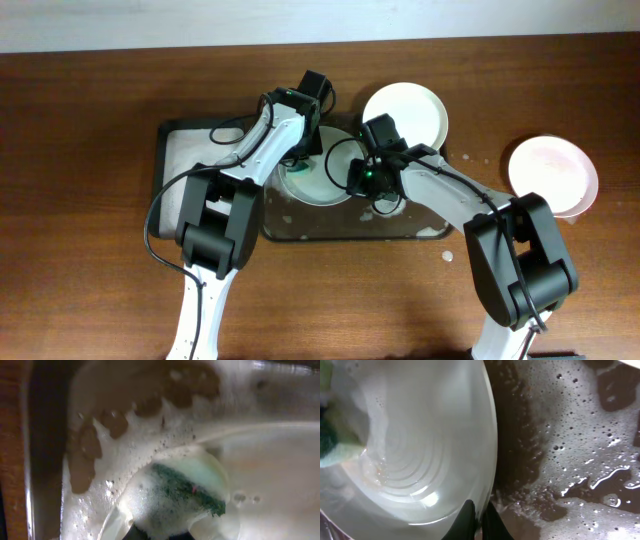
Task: Clean dirty plates on tray and stack at the side
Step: 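Continue scrubbing the white plate rim with the sponge, right gripper holding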
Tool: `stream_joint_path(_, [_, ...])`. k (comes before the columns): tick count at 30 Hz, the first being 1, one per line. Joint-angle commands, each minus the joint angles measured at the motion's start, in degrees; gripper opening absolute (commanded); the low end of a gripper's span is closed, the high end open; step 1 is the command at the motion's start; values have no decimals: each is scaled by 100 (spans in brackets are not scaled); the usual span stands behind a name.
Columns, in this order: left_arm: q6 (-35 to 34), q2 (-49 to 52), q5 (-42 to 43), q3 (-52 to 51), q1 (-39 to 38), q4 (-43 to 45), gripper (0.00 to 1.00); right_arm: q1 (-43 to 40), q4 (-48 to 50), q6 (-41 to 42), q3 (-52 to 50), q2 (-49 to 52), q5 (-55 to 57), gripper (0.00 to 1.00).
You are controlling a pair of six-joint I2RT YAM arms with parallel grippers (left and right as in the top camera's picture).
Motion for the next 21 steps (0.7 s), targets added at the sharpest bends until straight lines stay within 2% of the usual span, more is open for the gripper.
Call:
stream_joint_path(1, [-247,476,-789,-190,173,387,1,116,-155,-256,-61,35,-175,4])
stream_joint_path(2, [-37,476,-721,-190,173,428,1,116,-155,-256,-61,35,-173,4])
stream_joint_path(3, [492,476,-485,-190,155,470,1,116,-155,-256,-61,35,-173,4])
stream_joint_path(6, [2638,476,1043,-190,87,551,1,116,-114,-254,-61,35,-175,4])
stream_joint_path(11, [4409,476,2247,-190,52,461,1,116,-116,-256,-61,35,-175,4])
stream_joint_path(14, [4649,476,2326,-190,66,317,1,116,-116,-256,-61,35,-175,4])
stream_joint_path(21, [5681,476,2389,-190,162,-789,0,116,-101,-256,-61,35,-177,4])
